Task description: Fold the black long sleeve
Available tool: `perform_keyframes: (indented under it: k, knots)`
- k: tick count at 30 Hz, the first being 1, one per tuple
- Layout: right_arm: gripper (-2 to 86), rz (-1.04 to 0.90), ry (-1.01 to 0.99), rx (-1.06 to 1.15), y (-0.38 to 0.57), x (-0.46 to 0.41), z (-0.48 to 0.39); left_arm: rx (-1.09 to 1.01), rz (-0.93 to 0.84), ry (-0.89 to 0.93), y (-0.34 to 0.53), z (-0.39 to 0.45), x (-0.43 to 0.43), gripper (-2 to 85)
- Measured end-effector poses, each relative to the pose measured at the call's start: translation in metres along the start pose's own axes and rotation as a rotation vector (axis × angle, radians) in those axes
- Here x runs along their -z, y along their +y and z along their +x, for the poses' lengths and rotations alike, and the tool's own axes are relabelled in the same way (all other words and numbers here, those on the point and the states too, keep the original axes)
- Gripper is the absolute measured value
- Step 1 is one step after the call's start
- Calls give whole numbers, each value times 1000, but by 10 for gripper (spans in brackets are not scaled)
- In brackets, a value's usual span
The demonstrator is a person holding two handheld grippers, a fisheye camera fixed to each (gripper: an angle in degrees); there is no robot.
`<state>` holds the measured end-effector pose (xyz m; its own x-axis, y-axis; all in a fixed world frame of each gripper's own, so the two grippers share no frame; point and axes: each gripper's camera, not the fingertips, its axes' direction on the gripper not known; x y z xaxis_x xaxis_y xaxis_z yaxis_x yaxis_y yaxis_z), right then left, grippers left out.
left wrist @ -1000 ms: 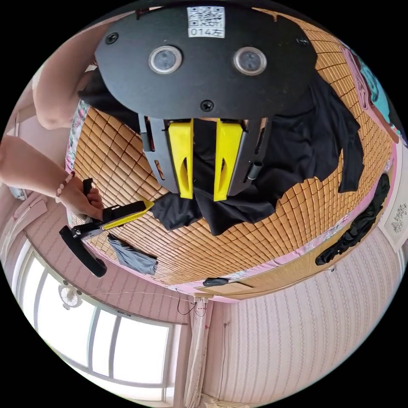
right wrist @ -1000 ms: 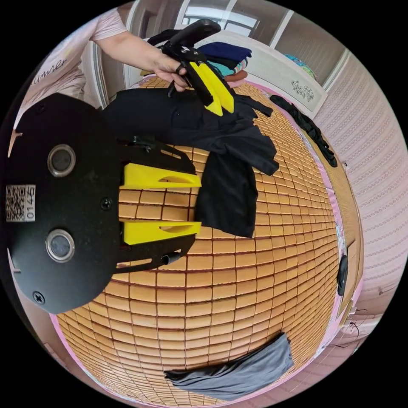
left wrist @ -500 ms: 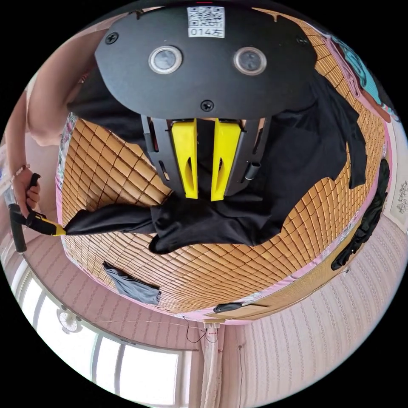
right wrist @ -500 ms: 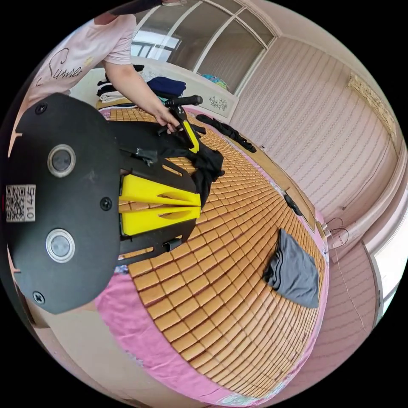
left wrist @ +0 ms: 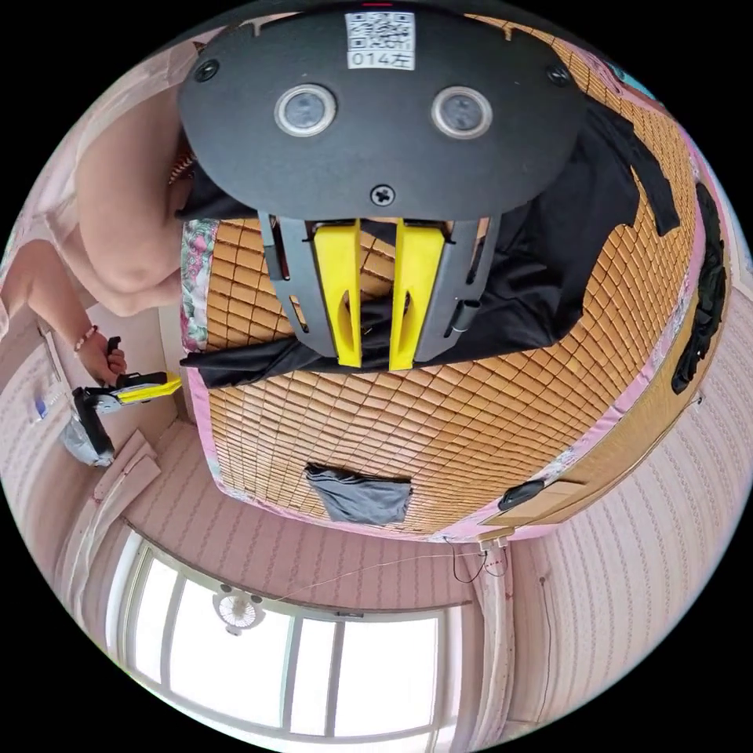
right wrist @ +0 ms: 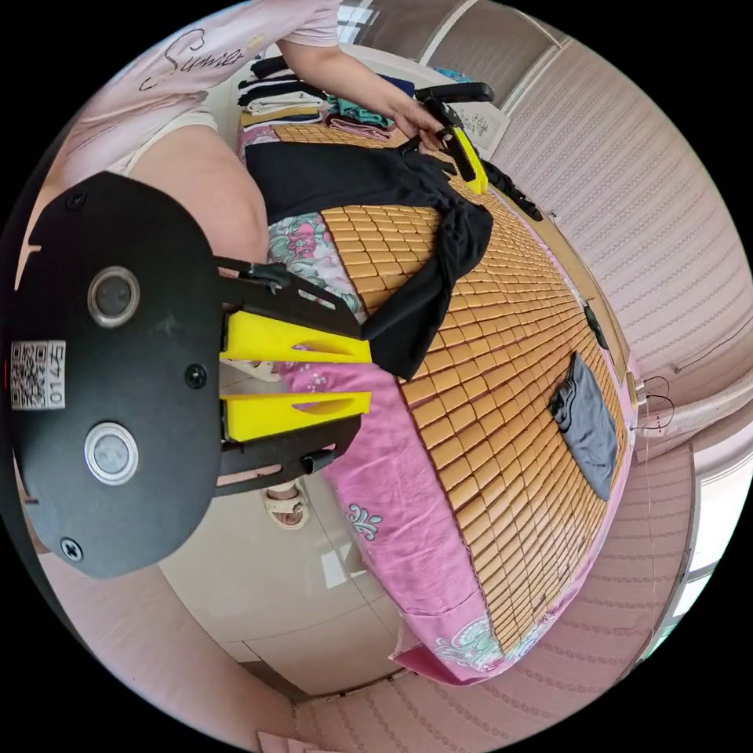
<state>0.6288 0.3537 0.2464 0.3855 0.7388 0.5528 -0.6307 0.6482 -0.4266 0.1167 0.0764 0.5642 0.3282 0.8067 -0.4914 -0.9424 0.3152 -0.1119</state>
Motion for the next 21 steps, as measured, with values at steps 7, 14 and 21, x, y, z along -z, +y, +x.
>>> perform_keyframes:
  k: [7, 14, 21]
  knots:
    - [44, 52, -3, 0, -19, -44, 2, -110, -251, -9, -16, 34, -77, 81]
    - [1, 79, -181, 1, -14, -25, 27, 21, -192, 75, -26, 10, -68, 1]
    - [-1, 304, -280, 132, 2, 43, 24, -16, -25, 125, -24, 14, -18, 0]
